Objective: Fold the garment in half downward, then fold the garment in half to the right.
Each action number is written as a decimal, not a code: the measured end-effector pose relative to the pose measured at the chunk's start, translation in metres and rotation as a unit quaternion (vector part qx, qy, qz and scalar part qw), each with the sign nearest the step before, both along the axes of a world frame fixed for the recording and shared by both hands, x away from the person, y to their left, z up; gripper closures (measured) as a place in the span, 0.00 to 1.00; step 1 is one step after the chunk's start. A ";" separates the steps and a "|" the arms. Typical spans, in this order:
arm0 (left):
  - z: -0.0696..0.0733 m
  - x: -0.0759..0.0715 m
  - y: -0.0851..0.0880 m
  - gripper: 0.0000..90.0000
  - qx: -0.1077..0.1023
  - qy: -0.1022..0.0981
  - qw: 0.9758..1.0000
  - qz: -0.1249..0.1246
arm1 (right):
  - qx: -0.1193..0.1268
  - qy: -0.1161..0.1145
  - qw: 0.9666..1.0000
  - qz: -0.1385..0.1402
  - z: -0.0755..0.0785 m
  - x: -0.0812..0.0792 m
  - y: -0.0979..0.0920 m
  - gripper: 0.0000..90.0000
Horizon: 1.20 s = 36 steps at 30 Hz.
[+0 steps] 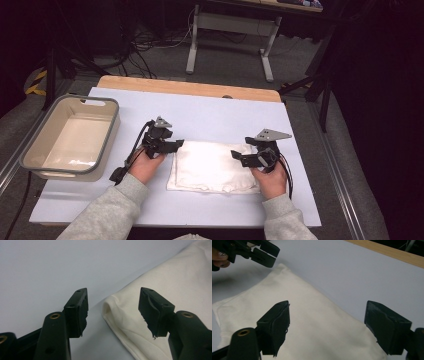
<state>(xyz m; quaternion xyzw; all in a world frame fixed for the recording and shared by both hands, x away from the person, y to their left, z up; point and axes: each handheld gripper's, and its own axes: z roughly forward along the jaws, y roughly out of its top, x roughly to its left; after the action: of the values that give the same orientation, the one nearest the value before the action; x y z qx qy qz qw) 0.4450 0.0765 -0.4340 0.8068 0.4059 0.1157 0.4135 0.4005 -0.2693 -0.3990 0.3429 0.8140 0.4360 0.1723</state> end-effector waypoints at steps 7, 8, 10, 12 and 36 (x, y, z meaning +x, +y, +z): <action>0.001 0.000 0.001 0.43 0.000 -0.001 1.000 -0.005 | -0.005 -0.010 0.999 0.040 0.003 -0.011 0.027 0.30; 0.002 0.000 0.001 0.43 0.000 -0.001 1.000 -0.006 | -0.005 -0.010 0.999 0.046 0.003 -0.012 0.031 0.30; 0.002 -0.001 0.001 0.43 0.000 0.000 1.000 -0.006 | -0.005 -0.010 0.998 0.058 0.002 -0.015 0.040 0.29; 0.003 -0.001 0.001 0.43 0.001 0.000 1.000 -0.009 | -0.005 -0.011 0.998 0.069 0.001 -0.018 0.047 0.29; 0.002 0.002 0.002 0.44 0.004 0.002 1.000 -0.016 | -0.033 0.012 0.987 0.156 -0.021 -0.039 0.117 0.35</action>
<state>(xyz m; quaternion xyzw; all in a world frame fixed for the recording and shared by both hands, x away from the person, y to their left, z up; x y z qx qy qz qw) 0.4472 0.0789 -0.4319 0.8152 0.3932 0.1090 0.4110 0.3620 -0.1528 -0.4198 0.2113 0.8735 0.4263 0.1033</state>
